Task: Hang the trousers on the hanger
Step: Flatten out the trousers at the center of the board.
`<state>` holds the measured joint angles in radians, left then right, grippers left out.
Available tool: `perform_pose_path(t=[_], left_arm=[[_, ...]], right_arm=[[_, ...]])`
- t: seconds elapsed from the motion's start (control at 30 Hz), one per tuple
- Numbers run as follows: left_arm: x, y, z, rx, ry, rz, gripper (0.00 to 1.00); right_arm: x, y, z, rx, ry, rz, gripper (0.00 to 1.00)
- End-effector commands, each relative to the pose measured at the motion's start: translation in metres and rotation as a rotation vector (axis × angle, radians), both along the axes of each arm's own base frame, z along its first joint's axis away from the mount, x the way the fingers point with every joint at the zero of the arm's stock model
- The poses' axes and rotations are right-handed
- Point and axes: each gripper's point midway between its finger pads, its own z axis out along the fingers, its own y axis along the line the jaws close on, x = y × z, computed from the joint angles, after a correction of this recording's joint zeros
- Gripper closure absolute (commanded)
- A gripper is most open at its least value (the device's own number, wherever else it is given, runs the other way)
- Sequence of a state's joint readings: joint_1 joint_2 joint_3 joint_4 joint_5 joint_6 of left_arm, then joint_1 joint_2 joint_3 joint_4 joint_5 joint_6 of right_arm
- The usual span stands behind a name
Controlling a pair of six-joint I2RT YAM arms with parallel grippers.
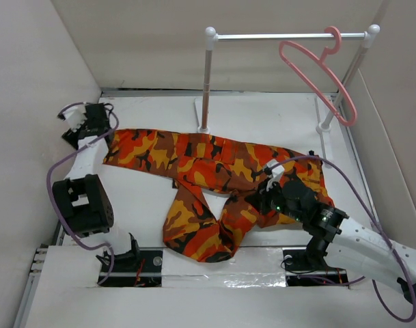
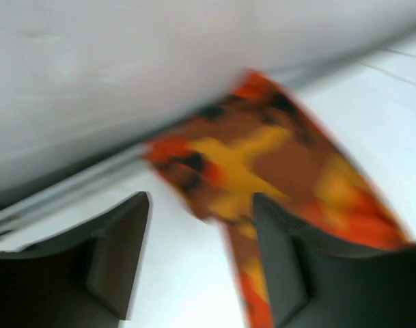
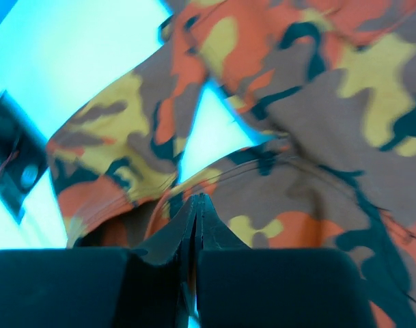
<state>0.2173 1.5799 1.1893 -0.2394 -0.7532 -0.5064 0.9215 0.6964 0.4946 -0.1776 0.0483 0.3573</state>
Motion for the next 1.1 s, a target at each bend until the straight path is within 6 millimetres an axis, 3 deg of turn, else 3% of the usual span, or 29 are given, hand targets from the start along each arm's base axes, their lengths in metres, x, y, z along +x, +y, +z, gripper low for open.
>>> perform_pose_path(t=[0.0, 0.03, 0.13, 0.17, 0.2, 0.27, 0.43, 0.5, 0.53, 0.57, 0.6, 0.63, 0.67, 0.7, 0.77, 0.9, 0.93, 0.97, 1.0, 1.03, 1.07], left_arm=[[0.04, -0.086, 0.047, -0.031, -0.189, -0.265, 0.48], [0.051, -0.138, 0.048, -0.08, -0.205, -0.41, 0.51], [0.051, -0.224, 0.058, -0.195, -0.289, -0.587, 0.7], [0.044, -0.276, 0.058, -0.239, -0.308, -0.703, 0.75], [0.036, -0.302, 0.058, -0.271, -0.356, -0.765, 0.85], [0.012, -0.363, 0.052, -0.345, -0.367, -0.929, 0.94], [-0.044, -0.427, -0.001, -0.414, -0.286, -1.149, 0.96], [-0.072, -0.45, -0.021, -0.402, -0.22, -1.243, 0.91], [-0.078, -0.45, -0.026, -0.366, -0.205, -1.242, 0.88], [-0.085, -0.453, -0.03, -0.352, -0.189, -1.257, 0.83], [-0.094, -0.454, -0.039, -0.344, -0.166, -1.273, 0.79], [-0.105, -0.464, -0.041, -0.35, -0.166, -1.312, 0.68], [-0.11, -0.466, -0.043, -0.351, -0.168, -1.327, 0.63], [-0.114, -0.459, -0.048, -0.341, -0.166, -1.326, 0.58], [-0.118, -0.454, -0.046, -0.337, -0.184, -1.325, 0.54], [-0.12, -0.423, -0.033, -0.34, -0.284, -1.282, 0.53], [-0.12, -0.413, -0.03, -0.36, -0.321, -1.276, 0.5], [-0.12, -0.417, -0.027, -0.371, -0.331, -1.294, 0.5], [-0.119, -0.406, -0.027, -0.378, -0.36, -1.278, 0.5], [-0.12, -0.406, -0.024, -0.402, -0.381, -1.295, 0.5], [-0.12, -0.404, -0.024, -0.413, -0.391, -1.298, 0.5]], right_arm=[[0.028, -0.023, 0.016, 0.02, -0.022, -0.183, 1.0], [0.034, -0.03, 0.017, 0.017, -0.022, -0.222, 1.0], [0.059, -0.061, 0.021, 0.013, -0.025, -0.417, 1.0], [0.064, -0.069, 0.021, 0.022, -0.018, -0.466, 1.0], [0.07, -0.077, 0.022, 0.025, -0.021, -0.502, 1.0], [0.085, -0.098, 0.019, 0.023, -0.014, -0.6, 1.0], [0.108, -0.157, 0.003, -0.023, 0.027, -0.817, 1.0], [0.115, -0.194, -0.006, -0.044, 0.046, -0.958, 0.96], [0.116, -0.208, -0.008, -0.051, 0.05, -1.005, 0.9], [0.118, -0.236, -0.01, -0.058, 0.056, -1.102, 0.73], [0.118, -0.251, -0.011, -0.056, 0.062, -1.147, 0.64], [0.121, -0.255, -0.009, -0.035, 0.064, -1.135, 0.56], [0.123, -0.265, -0.01, -0.031, 0.06, -1.158, 0.41], [0.124, -0.288, -0.014, -0.028, 0.078, -1.228, 0.36], [0.128, -0.301, -0.019, -0.016, 0.114, -1.242, 0.22], [0.146, -0.312, -0.044, 0.008, 0.267, -1.183, 0.19], [0.155, -0.31, -0.059, 0.015, 0.312, -1.136, 0.2], [0.156, -0.31, -0.069, 0.019, 0.351, -1.123, 0.2], [0.159, -0.306, -0.075, 0.027, 0.38, -1.104, 0.21], [0.167, -0.303, -0.074, 0.045, 0.389, -1.072, 0.21], [0.169, -0.3, -0.085, 0.057, 0.43, -1.064, 0.22]])
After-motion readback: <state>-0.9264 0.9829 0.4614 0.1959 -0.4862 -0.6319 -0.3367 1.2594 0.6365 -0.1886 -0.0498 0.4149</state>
